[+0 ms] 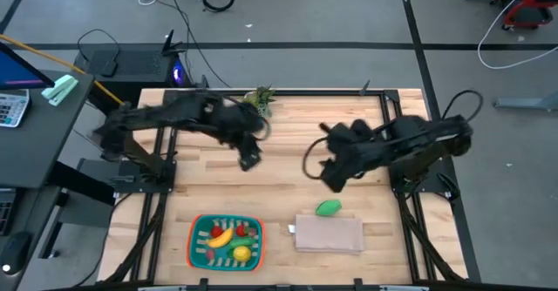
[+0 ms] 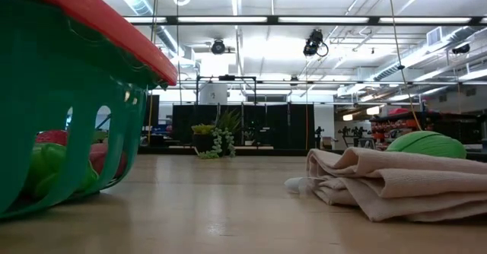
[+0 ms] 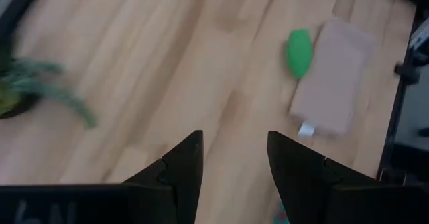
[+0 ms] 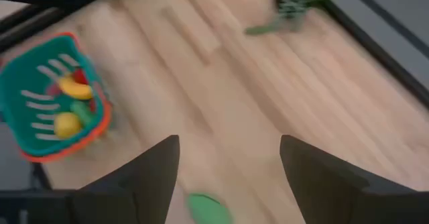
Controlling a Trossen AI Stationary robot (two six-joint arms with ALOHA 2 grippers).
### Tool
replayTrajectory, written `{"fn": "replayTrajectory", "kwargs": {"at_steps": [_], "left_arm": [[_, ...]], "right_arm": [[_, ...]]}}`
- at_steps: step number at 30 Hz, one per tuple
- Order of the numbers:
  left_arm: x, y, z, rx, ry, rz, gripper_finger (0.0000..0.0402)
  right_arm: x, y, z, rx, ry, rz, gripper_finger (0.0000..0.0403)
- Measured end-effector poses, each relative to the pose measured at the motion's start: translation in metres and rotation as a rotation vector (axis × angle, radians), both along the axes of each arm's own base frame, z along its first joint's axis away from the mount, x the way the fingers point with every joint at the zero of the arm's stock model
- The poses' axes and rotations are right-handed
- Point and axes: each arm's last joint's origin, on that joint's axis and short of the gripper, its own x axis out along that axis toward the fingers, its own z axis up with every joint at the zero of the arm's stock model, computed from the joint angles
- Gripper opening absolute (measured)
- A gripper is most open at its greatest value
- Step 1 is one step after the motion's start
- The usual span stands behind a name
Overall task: Pick and placing Produce into tupperware
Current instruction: Put the green corn into the blue basket
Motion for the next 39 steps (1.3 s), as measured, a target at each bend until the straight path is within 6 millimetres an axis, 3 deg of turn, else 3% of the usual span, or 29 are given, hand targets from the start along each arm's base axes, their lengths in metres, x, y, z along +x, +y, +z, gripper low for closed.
{"fn": "replayTrajectory", "kwargs": {"at_steps": [8,12,21,26,30,39], "left_arm": [[0.092,-0.026,-0.049,-0.251,-0.191,-0.042,0.0172],[0.125,-0.046,-0.068,-0.341,-0.299,-0.115,0.0177],[0.166,-0.079,-0.155,-0.366,-0.155,-0.126,0.0230],[0.187,-0.082,-0.195,-0.355,-0.171,-0.119,0.0248],[0.191,-0.080,-0.211,-0.262,-0.160,-0.061,0.0244],[0.191,-0.082,-0.212,-0.107,-0.178,-0.121,0.0219]], "right_arm": [[-0.058,-0.022,0.005,-0.060,-0.036,-0.027,0.0268],[-0.077,-0.029,-0.003,-0.079,-0.025,-0.034,0.0268],[-0.096,-0.036,-0.038,-0.116,0.053,-0.077,0.0268],[-0.094,-0.035,-0.061,-0.126,0.126,-0.099,0.0268],[-0.093,-0.035,-0.074,-0.142,0.175,-0.095,0.0268],[-0.093,-0.035,-0.085,-0.158,0.214,-0.093,0.0268]]}}
